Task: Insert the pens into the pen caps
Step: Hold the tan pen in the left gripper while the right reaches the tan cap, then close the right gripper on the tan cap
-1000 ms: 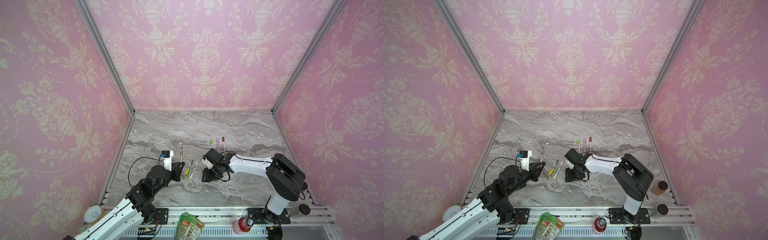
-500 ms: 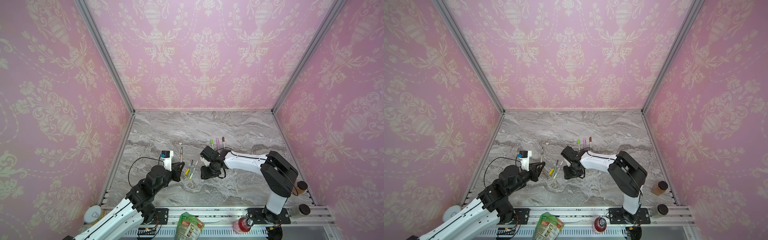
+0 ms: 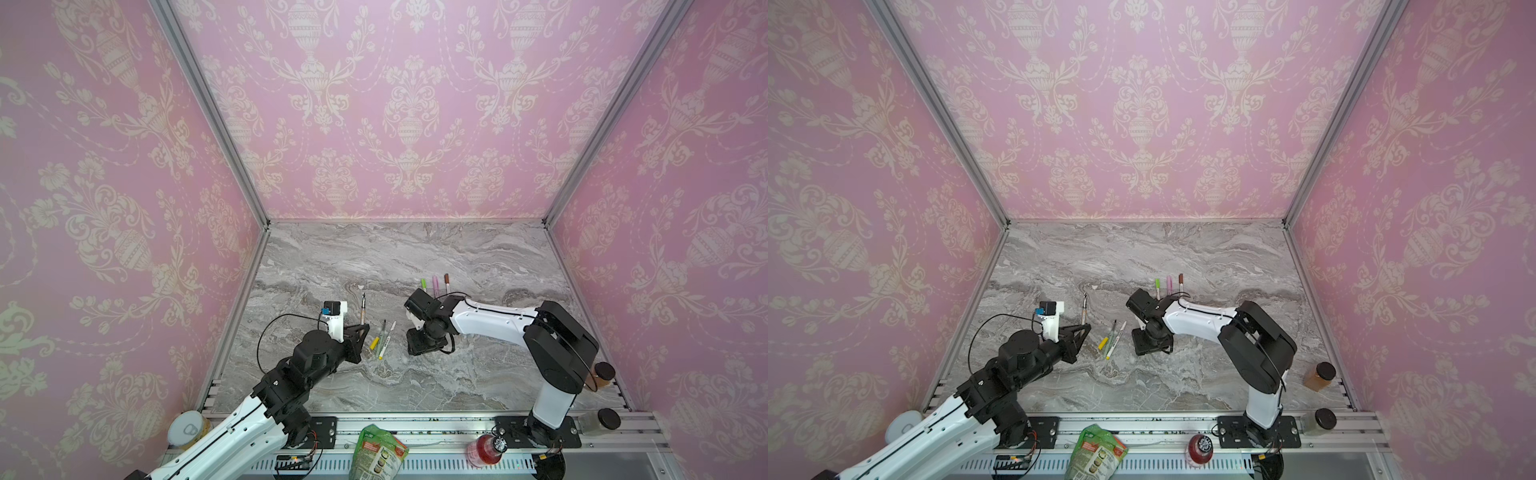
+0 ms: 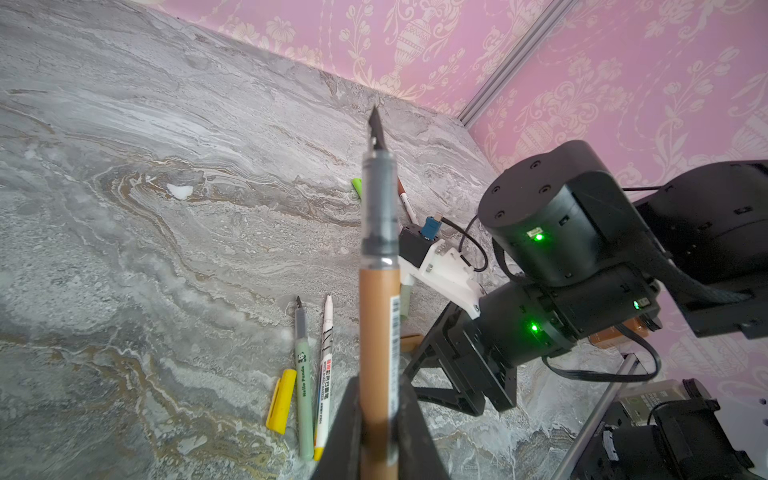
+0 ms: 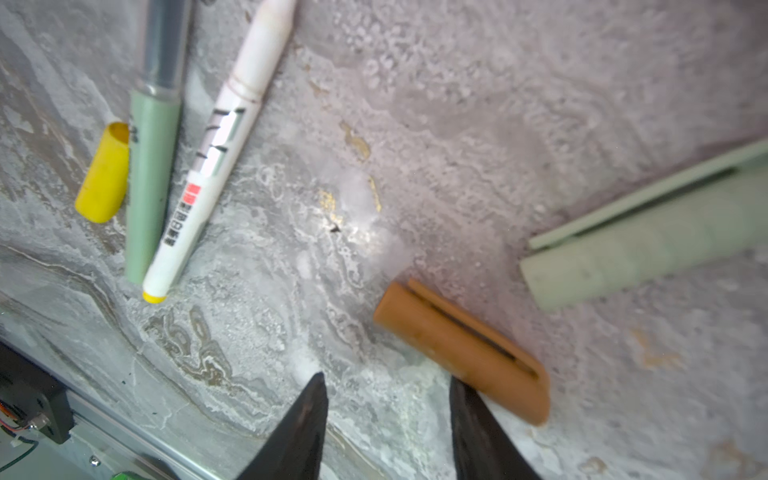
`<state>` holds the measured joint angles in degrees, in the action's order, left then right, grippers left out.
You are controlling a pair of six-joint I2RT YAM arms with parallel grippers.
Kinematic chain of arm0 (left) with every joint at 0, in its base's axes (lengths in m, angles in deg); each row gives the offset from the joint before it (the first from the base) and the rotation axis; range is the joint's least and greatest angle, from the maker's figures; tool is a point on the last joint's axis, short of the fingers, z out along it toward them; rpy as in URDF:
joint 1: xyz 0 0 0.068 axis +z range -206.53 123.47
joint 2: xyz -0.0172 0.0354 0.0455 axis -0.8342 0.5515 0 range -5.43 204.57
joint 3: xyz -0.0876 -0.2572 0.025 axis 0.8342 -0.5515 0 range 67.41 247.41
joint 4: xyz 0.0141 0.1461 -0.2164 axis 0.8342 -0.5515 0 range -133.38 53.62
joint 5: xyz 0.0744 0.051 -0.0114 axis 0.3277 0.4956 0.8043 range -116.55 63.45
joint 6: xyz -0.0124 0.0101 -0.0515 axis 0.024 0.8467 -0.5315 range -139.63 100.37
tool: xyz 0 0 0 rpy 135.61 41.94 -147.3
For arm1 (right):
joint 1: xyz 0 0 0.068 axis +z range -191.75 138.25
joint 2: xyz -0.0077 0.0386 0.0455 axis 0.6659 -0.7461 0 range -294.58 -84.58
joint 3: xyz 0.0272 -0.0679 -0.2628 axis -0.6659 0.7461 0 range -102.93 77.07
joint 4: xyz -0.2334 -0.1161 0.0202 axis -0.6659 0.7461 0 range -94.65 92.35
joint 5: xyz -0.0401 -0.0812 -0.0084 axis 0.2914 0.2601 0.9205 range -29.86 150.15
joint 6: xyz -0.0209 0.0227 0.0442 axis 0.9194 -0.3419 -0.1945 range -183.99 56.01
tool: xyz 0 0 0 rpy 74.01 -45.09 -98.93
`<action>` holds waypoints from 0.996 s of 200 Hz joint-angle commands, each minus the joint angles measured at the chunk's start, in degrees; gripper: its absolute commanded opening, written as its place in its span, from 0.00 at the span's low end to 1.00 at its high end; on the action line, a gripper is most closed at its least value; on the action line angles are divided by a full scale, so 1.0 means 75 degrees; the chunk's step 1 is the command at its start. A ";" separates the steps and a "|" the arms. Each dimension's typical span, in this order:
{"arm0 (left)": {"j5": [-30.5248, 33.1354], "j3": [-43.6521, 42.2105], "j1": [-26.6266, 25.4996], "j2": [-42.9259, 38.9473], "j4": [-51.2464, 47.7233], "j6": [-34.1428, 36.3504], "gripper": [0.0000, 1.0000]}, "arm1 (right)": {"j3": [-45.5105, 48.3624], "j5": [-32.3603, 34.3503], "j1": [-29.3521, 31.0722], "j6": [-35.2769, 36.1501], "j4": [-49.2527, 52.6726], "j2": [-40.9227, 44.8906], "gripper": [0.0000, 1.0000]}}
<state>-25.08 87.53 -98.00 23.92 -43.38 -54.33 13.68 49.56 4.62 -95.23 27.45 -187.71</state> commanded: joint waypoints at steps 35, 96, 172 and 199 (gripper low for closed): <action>-0.0008 0.0152 -0.0002 -0.0075 -0.0098 0.0187 0.00 | -0.0027 0.0162 -0.0463 0.0135 0.0079 -0.0504 0.54; 0.0165 0.0074 -0.0003 -0.0521 -0.0458 0.0221 0.00 | -0.0347 0.0828 -0.0458 -0.0015 0.0361 -0.0872 0.56; 0.0073 0.0143 -0.0009 -0.0202 -0.0220 0.0273 0.00 | -0.0118 0.1599 -0.0385 -0.0006 0.0515 -0.1054 0.37; 0.0049 0.0136 -0.0002 -0.0176 -0.0191 0.0245 0.00 | -0.0063 0.1438 -0.0264 -0.0026 0.0392 -0.1175 0.29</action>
<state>-25.05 87.51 -98.00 22.56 -45.31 -53.93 9.90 58.06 1.93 -95.49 28.06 -191.01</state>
